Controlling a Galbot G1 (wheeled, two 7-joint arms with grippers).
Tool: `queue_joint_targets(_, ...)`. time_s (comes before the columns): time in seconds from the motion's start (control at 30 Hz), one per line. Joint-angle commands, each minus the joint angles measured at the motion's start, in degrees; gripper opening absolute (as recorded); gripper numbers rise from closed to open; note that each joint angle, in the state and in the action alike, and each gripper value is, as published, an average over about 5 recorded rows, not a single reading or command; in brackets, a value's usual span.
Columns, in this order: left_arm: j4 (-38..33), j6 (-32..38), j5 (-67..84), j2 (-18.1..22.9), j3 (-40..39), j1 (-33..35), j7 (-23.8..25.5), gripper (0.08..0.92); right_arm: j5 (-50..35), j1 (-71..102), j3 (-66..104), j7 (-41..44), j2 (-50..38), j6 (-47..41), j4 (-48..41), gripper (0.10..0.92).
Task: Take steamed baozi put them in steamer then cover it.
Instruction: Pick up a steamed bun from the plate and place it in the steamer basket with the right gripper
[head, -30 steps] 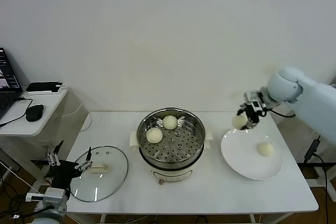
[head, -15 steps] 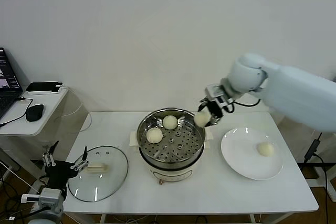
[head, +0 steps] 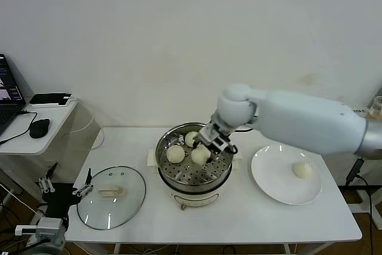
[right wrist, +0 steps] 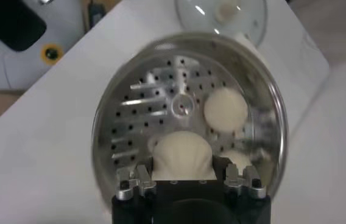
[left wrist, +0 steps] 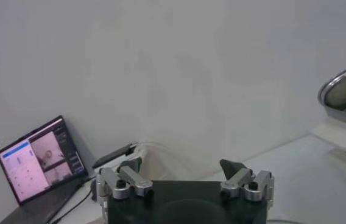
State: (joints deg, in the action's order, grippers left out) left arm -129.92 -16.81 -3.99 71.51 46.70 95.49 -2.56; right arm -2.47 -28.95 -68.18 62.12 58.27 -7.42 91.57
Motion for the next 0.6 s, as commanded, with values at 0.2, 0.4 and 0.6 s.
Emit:
queue_joint_targets(0.2,0.32,0.33,-0.04,0.74,0.47,0.14,-0.17,0.823,7.87,2.35,-2.89,-1.37,6.22,9.92,-2.63,0.611)
queue_joint_targets(0.4,0.37,0.33,-0.02,0.75,0.39,0.00,-0.18,0.823,7.48,3.41,-3.20,-1.12,6.07,11.26,-2.29,0.611)
queue_joint_targets(0.6,0.63,0.39,0.02,0.77,0.40,-0.13,-0.22,0.823,7.35,3.41,-3.58,0.05,5.74,11.94,-1.99,0.611)
